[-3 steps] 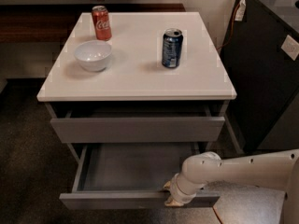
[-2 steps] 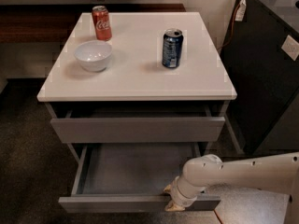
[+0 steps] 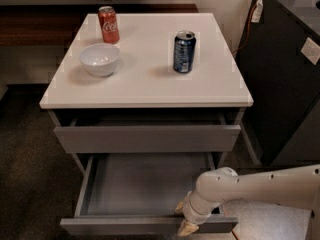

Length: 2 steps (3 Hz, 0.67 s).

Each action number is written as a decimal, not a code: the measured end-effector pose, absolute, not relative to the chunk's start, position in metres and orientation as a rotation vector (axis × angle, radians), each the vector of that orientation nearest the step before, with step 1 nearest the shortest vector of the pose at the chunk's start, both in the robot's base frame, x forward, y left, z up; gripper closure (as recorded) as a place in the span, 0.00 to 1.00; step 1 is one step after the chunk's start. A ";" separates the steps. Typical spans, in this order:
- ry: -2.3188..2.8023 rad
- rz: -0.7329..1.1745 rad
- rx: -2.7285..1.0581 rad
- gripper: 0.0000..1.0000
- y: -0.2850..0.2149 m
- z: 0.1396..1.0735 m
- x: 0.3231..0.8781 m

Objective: Open middle drawer

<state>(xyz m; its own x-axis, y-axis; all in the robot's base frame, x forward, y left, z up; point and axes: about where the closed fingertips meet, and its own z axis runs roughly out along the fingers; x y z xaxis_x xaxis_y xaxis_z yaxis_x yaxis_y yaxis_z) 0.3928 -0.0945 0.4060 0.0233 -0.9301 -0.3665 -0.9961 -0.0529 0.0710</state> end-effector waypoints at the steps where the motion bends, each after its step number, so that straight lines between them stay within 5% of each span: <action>1: 2.007 0.474 -2.090 0.29 -0.094 0.405 0.392; 2: 2.007 0.478 -2.092 0.06 -0.094 0.404 0.391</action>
Offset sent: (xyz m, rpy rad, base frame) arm -0.0011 0.0005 -0.0009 0.0004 0.0025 0.0014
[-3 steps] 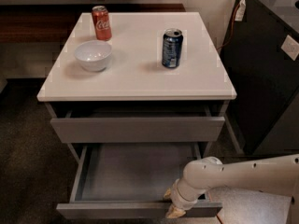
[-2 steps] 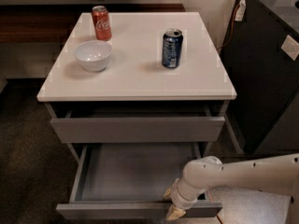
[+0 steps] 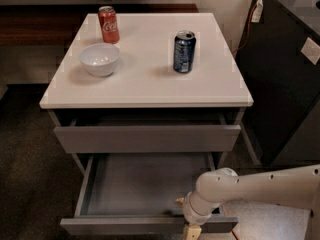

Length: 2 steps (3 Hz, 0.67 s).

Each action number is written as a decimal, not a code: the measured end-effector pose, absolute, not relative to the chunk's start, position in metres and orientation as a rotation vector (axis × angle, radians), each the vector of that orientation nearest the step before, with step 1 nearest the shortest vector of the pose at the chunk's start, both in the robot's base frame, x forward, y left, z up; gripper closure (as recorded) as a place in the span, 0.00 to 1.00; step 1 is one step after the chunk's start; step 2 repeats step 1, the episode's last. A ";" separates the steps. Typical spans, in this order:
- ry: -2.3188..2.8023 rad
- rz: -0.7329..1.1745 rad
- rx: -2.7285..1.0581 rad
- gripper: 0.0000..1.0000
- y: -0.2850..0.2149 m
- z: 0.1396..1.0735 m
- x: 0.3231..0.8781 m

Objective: Open middle drawer

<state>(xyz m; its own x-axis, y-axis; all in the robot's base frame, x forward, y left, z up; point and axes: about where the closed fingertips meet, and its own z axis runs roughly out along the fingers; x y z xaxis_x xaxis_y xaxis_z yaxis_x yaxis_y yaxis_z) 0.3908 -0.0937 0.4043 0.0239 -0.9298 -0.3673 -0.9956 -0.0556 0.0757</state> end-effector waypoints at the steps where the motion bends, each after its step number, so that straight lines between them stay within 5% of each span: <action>1: 2.007 0.479 -2.093 0.00 -0.093 0.404 0.390; 2: 2.007 0.479 -2.093 0.00 -0.093 0.404 0.390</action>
Offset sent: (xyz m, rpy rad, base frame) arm 0.0000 0.0000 0.0000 0.0000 0.0000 0.0000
